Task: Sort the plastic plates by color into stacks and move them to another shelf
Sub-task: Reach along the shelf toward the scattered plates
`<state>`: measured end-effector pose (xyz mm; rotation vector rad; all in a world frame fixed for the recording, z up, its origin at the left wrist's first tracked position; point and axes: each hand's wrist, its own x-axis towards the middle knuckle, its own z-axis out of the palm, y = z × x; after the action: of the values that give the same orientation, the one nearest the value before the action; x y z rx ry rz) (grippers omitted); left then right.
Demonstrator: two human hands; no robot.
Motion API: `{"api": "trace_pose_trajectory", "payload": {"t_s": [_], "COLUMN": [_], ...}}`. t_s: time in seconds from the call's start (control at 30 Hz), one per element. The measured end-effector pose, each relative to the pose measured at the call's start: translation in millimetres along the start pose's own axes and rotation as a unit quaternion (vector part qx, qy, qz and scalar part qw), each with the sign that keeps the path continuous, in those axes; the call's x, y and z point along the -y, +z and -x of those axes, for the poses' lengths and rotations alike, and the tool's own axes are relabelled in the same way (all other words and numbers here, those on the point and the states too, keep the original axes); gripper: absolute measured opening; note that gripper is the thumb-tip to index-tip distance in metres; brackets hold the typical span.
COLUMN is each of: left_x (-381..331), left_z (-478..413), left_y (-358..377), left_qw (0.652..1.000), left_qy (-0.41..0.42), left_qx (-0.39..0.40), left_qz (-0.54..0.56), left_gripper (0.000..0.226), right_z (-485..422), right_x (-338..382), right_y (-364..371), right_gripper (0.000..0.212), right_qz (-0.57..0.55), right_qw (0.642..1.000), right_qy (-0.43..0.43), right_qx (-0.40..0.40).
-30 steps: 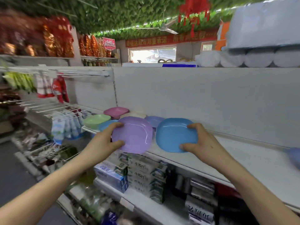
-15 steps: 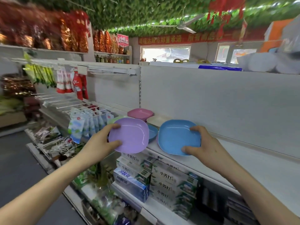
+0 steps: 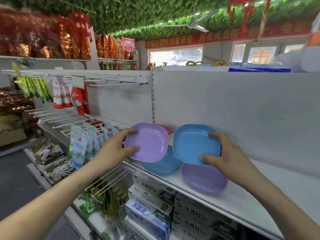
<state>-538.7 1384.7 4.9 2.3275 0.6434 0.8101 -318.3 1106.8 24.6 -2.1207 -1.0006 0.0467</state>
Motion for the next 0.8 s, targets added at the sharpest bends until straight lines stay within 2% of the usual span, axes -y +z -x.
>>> {"api": "trace_pose_trajectory", "payload": {"t_s": [0.1, 0.23, 0.47, 0.8], "left_x": [8.5, 24.1, 63.2, 122.5], "left_z": [-19.2, -42.7, -90.5, -140.6], "left_y": [5.5, 11.1, 1.4, -18.1], "left_qw": [1.000, 0.998, 0.987, 0.972], "left_qy": [0.005, 0.023, 0.060, 0.095], "left_qx": [-0.005, 0.028, 0.081, 0.128], "left_qz": [0.017, 0.058, 0.126, 0.170], "left_gripper": [0.051, 0.044, 0.039, 0.037], "right_z": [-5.7, -11.4, -15.7, -7.2], "right_x": [0.3, 9.7, 42.1, 80.8], "right_y": [9.0, 21.3, 45.2, 95.2], "right_gripper": [0.071, 0.070, 0.070, 0.071], "right_qz": [0.019, 0.046, 0.059, 0.098], "right_qw": [1.000, 0.999, 0.995, 0.979], "right_qy": [0.008, 0.027, 0.058, 0.140], "right_qx": [0.001, -0.002, -0.055, -0.115]}}
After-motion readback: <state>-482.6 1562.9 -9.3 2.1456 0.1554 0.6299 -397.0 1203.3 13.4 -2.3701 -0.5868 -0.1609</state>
